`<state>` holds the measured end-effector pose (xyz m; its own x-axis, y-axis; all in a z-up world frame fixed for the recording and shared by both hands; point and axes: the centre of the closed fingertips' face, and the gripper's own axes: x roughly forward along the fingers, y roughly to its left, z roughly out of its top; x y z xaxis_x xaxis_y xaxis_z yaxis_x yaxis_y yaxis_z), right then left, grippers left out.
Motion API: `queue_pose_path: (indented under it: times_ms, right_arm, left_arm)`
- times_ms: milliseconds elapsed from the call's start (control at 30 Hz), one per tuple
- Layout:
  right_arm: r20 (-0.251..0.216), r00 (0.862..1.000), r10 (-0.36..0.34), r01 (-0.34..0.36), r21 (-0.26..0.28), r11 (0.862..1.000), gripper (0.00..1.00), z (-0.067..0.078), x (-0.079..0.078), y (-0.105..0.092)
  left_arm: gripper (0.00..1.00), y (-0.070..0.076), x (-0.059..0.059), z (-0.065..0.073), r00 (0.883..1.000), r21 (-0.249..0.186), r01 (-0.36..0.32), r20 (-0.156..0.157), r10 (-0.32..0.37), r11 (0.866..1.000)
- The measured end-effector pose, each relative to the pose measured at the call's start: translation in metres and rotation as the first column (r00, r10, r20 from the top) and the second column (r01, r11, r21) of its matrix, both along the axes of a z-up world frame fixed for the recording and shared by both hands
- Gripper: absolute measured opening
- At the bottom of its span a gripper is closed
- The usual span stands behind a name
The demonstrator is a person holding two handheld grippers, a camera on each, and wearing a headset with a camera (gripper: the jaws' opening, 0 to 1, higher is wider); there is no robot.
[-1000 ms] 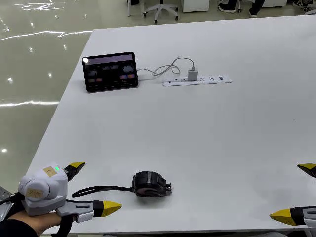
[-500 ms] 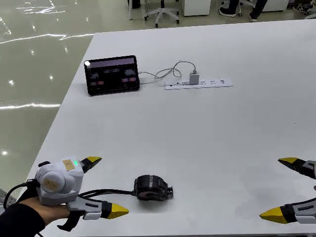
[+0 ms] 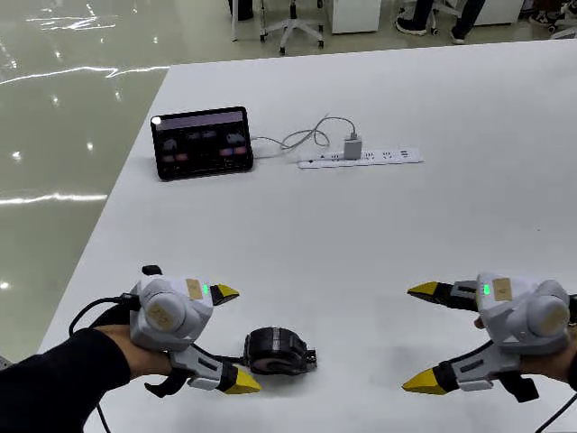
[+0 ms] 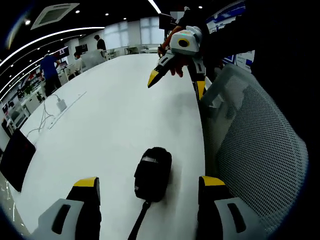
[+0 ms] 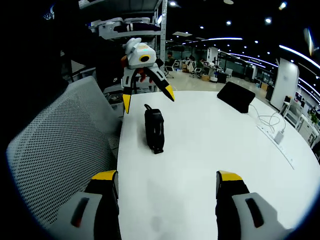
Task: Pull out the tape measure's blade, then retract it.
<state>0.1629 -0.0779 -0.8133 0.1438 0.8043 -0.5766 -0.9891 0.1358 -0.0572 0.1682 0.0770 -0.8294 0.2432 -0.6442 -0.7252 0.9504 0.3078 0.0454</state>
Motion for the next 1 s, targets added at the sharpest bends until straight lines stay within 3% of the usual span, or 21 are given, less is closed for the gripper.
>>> queue_pose_path:
  times_ms: [33,100,200,433,500,700,733,800,933,1000]
  right_arm:
    - [0.017,1.000,0.016,-0.016,-0.002,1.000,0.71,-0.001,0.001,0.005]
    - [-0.004,1.000,0.025,-0.025,0.003,1.000,0.72,-0.007,0.000,0.017]
    - [0.004,0.998,0.055,-0.055,0.002,0.998,0.70,-0.011,0.000,0.031]
    - [-0.021,0.996,0.084,-0.083,0.005,0.996,0.64,-0.022,0.001,0.059]
    - [-0.026,0.996,0.085,-0.085,0.003,0.996,0.61,-0.027,0.003,0.066]
    - [-0.074,0.991,0.115,-0.119,-0.049,0.992,0.55,-0.046,-0.005,0.080]
    - [-0.061,0.989,0.136,-0.139,-0.053,0.989,0.55,-0.048,-0.008,0.083]
    - [-0.061,0.986,0.153,-0.157,-0.066,0.985,0.55,-0.051,-0.011,0.085]
    - [-0.049,0.987,0.154,-0.158,-0.087,0.984,0.51,-0.057,-0.008,0.092]
    - [-0.068,0.984,0.162,-0.168,-0.084,0.982,0.46,-0.060,-0.009,0.096]
  left_arm:
    - [0.73,-0.001,0.000,-0.003,1.000,0.020,0.010,-0.007,-0.010,1.000]
    - [0.72,-0.004,0.000,-0.008,1.000,0.042,0.029,-0.008,-0.029,0.999]
    - [0.71,-0.010,0.000,-0.011,0.998,0.055,0.055,-0.019,-0.054,0.997]
    - [0.56,-0.017,0.001,-0.023,0.993,0.112,0.116,-0.032,-0.114,0.987]
    - [0.50,-0.022,-0.002,-0.024,0.992,0.107,0.116,-0.070,-0.109,0.987]
    - [0.35,-0.029,0.000,-0.033,0.988,0.155,0.155,-0.035,-0.151,0.976]
    - [0.31,-0.026,0.008,-0.034,0.984,0.185,0.172,0.021,-0.179,0.967]
    - [0.31,-0.027,0.003,-0.036,0.984,0.180,0.177,-0.011,-0.178,0.968]
    - [0.31,-0.027,0.002,-0.035,0.978,0.194,0.202,0.002,-0.207,0.960]
    - [0.31,-0.027,0.002,-0.036,0.979,0.192,0.200,0.006,-0.205,0.961]
